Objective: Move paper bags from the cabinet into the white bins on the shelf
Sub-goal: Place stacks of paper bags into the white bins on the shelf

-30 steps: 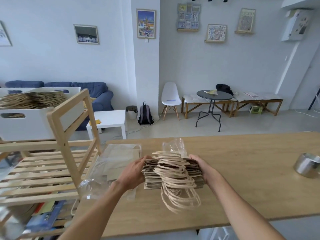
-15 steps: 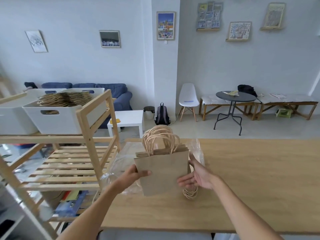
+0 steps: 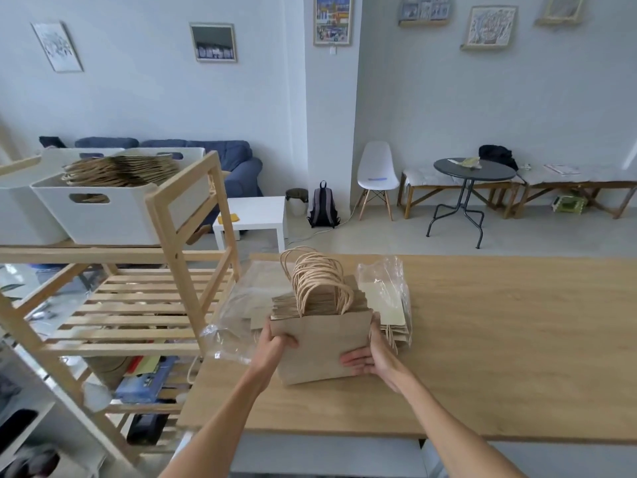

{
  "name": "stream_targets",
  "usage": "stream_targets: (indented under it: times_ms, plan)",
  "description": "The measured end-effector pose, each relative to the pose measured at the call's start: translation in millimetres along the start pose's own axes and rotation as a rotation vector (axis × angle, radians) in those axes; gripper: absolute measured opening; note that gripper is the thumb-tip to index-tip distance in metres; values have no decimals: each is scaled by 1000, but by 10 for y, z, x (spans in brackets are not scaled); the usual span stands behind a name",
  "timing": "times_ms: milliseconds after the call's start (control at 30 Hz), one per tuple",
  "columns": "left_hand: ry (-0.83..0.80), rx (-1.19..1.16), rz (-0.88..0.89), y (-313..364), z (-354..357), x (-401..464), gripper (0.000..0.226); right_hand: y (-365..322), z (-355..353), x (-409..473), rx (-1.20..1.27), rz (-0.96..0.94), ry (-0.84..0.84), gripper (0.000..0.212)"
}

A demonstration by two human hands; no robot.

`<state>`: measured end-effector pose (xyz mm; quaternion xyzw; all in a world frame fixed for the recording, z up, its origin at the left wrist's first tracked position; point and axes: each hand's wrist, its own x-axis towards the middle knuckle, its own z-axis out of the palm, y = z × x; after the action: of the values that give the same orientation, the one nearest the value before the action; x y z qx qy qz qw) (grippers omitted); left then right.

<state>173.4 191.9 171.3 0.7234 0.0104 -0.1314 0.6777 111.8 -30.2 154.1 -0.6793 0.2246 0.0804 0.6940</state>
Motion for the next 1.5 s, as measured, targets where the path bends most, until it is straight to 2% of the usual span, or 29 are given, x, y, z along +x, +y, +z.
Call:
stream_targets:
  times_ms: [67,167,200,300,367,467,500,567,667,700,800,967,1033,1167,1300,1367,1500]
  plan:
    - [9,-22,12,14,2,-17,66,58,-35,19,-41,-38,-62,100]
    - [7,-58,39,-23,12,-30,62,129,-100,58,-236,-120,-105,132]
    - [6,-69,48,-34,25,-48,62,136,-112,82,-312,-143,-79,132]
    - [8,-54,81,-98,63,-47,64,86,-128,149,-460,-217,83,111]
    - [-1,-41,102,-109,83,-50,69,54,-148,219,-504,-269,178,113]
    - [0,-42,86,-114,88,-9,73,33,-177,345,-428,-273,59,136]
    - [1,-47,79,-127,81,13,74,30,-174,367,-405,-258,23,138]
    - [-3,-51,76,-144,59,17,78,48,-168,411,-364,-260,21,127]
    - [-33,-26,90,-176,-1,-2,76,72,-133,414,-275,-277,37,97]
    - [-40,-15,94,-180,-14,-10,79,80,-114,396,-240,-292,46,95]
    - [-36,25,88,-182,-20,10,95,133,-39,324,-135,-316,36,103]
    - [-22,-24,210,-117,-6,14,103,288,94,156,-97,-353,79,103]
    - [-9,-46,232,-131,-10,-23,98,270,126,85,-64,-339,69,96]
    - [41,9,210,-201,10,-100,88,292,169,1,19,-300,159,113]
    - [28,127,209,-322,4,-198,83,642,128,106,31,-283,182,118]
    - [36,116,202,-382,10,-252,82,520,220,-81,18,-282,179,120]
    - [58,51,208,-416,32,-285,68,446,250,-129,31,-325,181,102]
